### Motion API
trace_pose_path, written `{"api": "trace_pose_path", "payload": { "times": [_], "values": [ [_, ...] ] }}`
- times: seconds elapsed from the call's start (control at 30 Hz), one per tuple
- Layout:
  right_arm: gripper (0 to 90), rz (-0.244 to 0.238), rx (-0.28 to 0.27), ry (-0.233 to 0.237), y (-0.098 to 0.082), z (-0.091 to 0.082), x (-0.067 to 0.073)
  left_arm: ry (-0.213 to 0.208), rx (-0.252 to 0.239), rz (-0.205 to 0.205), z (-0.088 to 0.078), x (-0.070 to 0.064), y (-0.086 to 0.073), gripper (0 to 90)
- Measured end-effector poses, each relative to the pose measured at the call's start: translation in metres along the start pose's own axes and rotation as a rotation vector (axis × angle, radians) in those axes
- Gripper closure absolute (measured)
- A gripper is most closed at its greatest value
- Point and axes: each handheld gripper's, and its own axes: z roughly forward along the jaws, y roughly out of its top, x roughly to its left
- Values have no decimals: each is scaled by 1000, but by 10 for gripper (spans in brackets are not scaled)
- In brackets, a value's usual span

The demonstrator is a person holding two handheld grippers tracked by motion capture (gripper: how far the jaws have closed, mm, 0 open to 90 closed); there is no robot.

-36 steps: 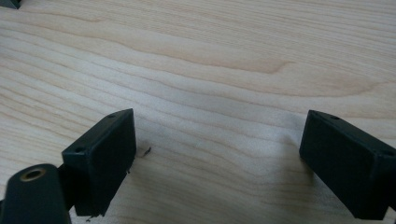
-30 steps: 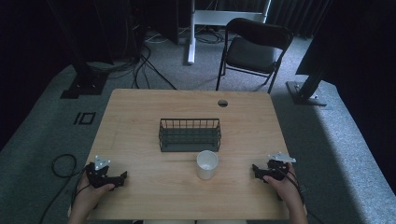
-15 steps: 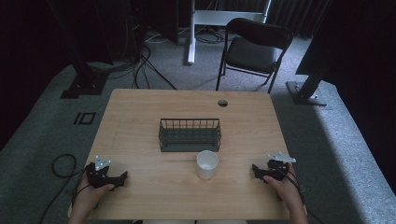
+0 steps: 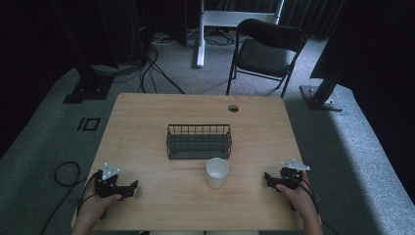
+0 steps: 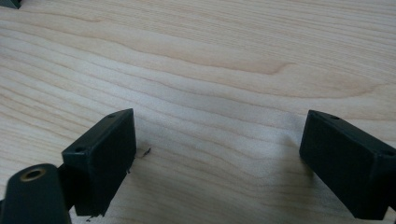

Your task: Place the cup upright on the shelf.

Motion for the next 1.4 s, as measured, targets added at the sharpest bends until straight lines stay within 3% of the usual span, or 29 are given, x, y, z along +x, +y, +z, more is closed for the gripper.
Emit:
{"api": "trace_pose_path", "payload": {
  "times": [0.27, 0.77, 0.97, 1.2, 1.4],
  "values": [
    [105, 0, 0, 0, 0, 0, 0, -37, -20, 45, 0, -11, 8, 12],
    [105, 0, 0, 0, 0, 0, 0, -55, -20, 157, 7, -35, 21, 22],
    [105, 0, 0, 0, 0, 0, 0, -101, -23, 210, 10, -52, 28, 22],
    [104, 0, 0, 0, 0, 0, 0, -155, -71, 273, 8, -70, 39, 22],
    [105, 0, 0, 0, 0, 0, 0, -195, -97, 292, 5, -81, 47, 22]
  ]
}}
